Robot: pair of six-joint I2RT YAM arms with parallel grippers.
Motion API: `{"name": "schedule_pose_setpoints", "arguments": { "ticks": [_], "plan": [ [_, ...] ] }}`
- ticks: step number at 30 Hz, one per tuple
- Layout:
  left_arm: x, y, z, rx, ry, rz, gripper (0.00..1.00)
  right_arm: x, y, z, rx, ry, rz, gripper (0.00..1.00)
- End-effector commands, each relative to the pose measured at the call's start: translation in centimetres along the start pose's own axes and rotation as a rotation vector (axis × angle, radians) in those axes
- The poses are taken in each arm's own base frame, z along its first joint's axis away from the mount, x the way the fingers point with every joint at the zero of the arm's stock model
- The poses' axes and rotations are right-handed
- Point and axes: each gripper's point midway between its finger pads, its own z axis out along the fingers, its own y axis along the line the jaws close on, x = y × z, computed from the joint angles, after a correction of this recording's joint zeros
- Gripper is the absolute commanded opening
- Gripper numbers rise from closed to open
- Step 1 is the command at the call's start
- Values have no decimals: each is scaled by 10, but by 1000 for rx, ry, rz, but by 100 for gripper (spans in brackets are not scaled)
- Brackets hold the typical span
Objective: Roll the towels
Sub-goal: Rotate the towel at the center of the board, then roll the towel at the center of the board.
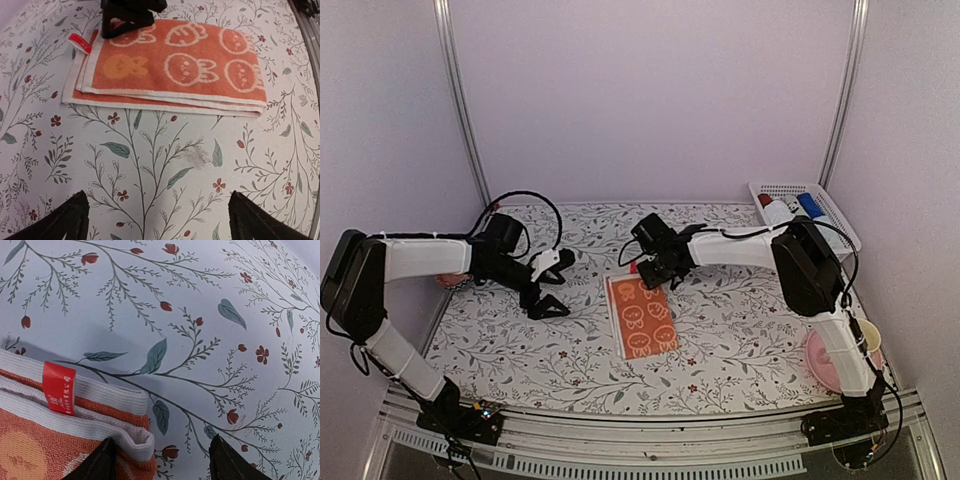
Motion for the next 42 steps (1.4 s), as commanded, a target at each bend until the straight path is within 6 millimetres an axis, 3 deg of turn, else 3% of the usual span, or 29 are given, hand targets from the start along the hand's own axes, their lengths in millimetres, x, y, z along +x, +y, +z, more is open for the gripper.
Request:
{"name": "schedule_pose_setpoints", "arguments": {
  "ticks": [1, 5, 9, 13, 15, 18, 19, 24, 29, 38, 42],
  "plan": [
    [-8, -20, 8, 3, -3, 185, 97, 41, -47, 28, 136, 139, 8, 65],
    [-16, -39, 18, -3, -7, 321, 97, 19, -50, 19, 122, 97, -14, 68],
    [-22, -56, 31, -44, 1, 455, 97, -3, -65, 9, 112, 57, 2, 68],
    [-30, -71, 45, -128, 15, 608, 97, -16, -68, -7, 89, 33, -14, 72],
    [-32, -75, 52, -158, 31, 661, 97, -28, -70, -30, 63, -1, -8, 79],
    [-34, -80, 64, -173, 59, 700, 91, -27, -74, -54, 47, -28, -13, 98],
    [-34, -80, 68, -173, 71, 710, 88, -27, -76, -62, 45, -46, -14, 99],
    [-30, -89, 90, -178, 121, 776, 75, -22, -96, -113, 66, -137, 3, 99],
    [-24, -92, 106, -197, 159, 818, 70, -8, -116, -150, 97, -198, 52, 99],
    [-20, -92, 121, -238, 199, 876, 63, 25, -117, -187, 3, -275, 115, 99],
    [-15, -93, 128, -225, 222, 880, 51, 30, -119, -212, -7, -347, 112, 99]
  ]
}}
